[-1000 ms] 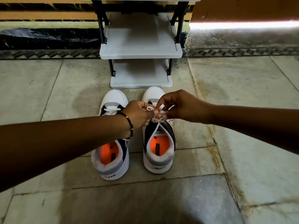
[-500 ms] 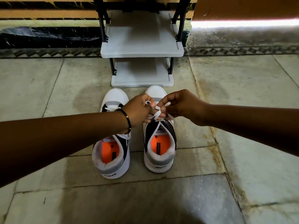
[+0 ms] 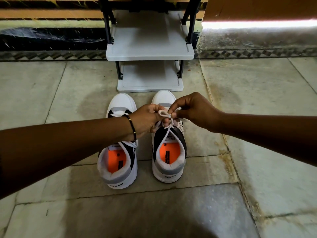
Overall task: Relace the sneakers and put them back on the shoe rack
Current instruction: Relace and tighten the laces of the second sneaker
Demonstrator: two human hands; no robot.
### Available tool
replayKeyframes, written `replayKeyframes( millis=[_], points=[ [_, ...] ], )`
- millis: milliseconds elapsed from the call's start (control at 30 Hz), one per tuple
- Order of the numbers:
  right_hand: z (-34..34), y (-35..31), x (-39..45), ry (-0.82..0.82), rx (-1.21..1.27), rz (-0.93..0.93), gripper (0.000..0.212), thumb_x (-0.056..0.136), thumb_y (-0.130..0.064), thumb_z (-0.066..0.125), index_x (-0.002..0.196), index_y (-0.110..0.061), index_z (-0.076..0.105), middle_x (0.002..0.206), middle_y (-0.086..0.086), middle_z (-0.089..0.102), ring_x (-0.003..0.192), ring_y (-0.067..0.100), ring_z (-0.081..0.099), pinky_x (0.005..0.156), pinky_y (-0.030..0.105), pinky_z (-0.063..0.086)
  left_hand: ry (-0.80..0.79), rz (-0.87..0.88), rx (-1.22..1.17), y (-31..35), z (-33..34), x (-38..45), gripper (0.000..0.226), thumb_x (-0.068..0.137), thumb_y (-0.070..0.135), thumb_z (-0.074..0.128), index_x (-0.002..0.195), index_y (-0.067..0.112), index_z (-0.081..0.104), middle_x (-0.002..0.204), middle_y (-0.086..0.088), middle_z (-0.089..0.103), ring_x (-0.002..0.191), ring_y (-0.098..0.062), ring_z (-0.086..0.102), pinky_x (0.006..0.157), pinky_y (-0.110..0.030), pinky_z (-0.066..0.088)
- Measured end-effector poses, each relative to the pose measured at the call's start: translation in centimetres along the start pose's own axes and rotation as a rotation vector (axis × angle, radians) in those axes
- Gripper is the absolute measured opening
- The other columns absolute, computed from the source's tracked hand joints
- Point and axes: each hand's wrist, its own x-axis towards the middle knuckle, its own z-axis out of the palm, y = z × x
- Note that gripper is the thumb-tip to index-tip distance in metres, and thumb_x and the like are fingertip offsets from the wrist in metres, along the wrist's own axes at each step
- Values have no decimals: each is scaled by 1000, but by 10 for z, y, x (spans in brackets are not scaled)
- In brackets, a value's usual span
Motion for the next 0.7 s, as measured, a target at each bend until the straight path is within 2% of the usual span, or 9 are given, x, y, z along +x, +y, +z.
replayKeyframes(
  millis=[33, 100, 167, 267, 333, 367, 467, 567, 700],
  points=[
    [-1, -2, 0, -14, -76, -46, 13, 77, -4, 69, 83, -14, 76, 76, 7, 74, 68, 12, 65, 73, 25, 53, 7, -4, -10, -1, 1, 0, 6, 88, 15, 53, 86, 19, 49, 60, 9, 66, 54, -6, 49, 47, -17, 29],
    [-5, -7, 0, -54, -223, -148, 14, 78, -5, 69, 85, -15, 76, 66, -7, 69, 58, -5, 60, 60, 6, 43, 28, 9, 4, -3, 1, 0, 26, 85, 17, 57, 108, 12, 45, 82, 1, 68, 47, -3, 48, 46, -18, 33],
    [-7, -12, 1, -75, -303, -202, 14, 78, -6, 69, 84, -17, 77, 52, -24, 59, 55, -12, 56, 55, 3, 38, 47, 26, 7, -3, 2, -1, 44, 82, 10, 60, 121, 5, 39, 88, -6, 63, 44, 3, 55, 42, -12, 38],
    [-9, -10, 1, -80, -269, -184, 14, 76, -7, 71, 80, -19, 76, 47, -30, 56, 52, -6, 52, 54, 5, 37, 64, 75, 9, -5, 0, 0, 50, 79, 1, 63, 123, 3, 39, 80, -2, 64, 52, 5, 63, 44, -7, 42],
    [-8, -7, 1, -91, -182, -131, 11, 74, -8, 73, 79, -18, 75, 53, -19, 63, 51, -2, 51, 58, 8, 41, 68, 107, 10, -7, -3, 0, 52, 76, -1, 65, 121, 5, 41, 78, -1, 65, 56, 4, 64, 49, -8, 45],
    [-7, -5, 1, -100, -131, -99, 10, 74, -8, 73, 80, -16, 75, 61, -9, 70, 55, 1, 54, 65, 19, 48, 71, 118, 10, -8, -4, 0, 51, 75, -2, 66, 118, 7, 42, 78, -2, 64, 58, 2, 64, 51, -9, 47],
    [-4, -3, 0, -107, -31, -31, 10, 72, -6, 74, 81, -5, 71, 79, 30, 68, 71, 41, 63, 76, 51, 54, 75, 169, 77, -10, -4, 0, 43, 73, -3, 67, 107, 13, 45, 78, -3, 63, 68, -7, 63, 65, -15, 52],
    [-2, -2, -2, -111, 29, 17, 12, 71, 0, 73, 80, 4, 66, 84, 31, 69, 82, 47, 65, 80, 56, 54, 64, 231, 165, -11, -2, 0, 38, 73, -4, 67, 93, 21, 48, 76, -3, 61, 74, -14, 60, 77, -23, 51],
    [4, -1, -3, -75, 52, 28, 12, 70, 2, 72, 68, -3, 63, 81, 30, 68, 76, 40, 67, 77, 54, 56, 93, 296, 316, -14, -2, 1, 32, 74, 4, 69, 93, 20, 49, 76, 0, 60, 78, -20, 59, 81, -34, 51]
  ],
)
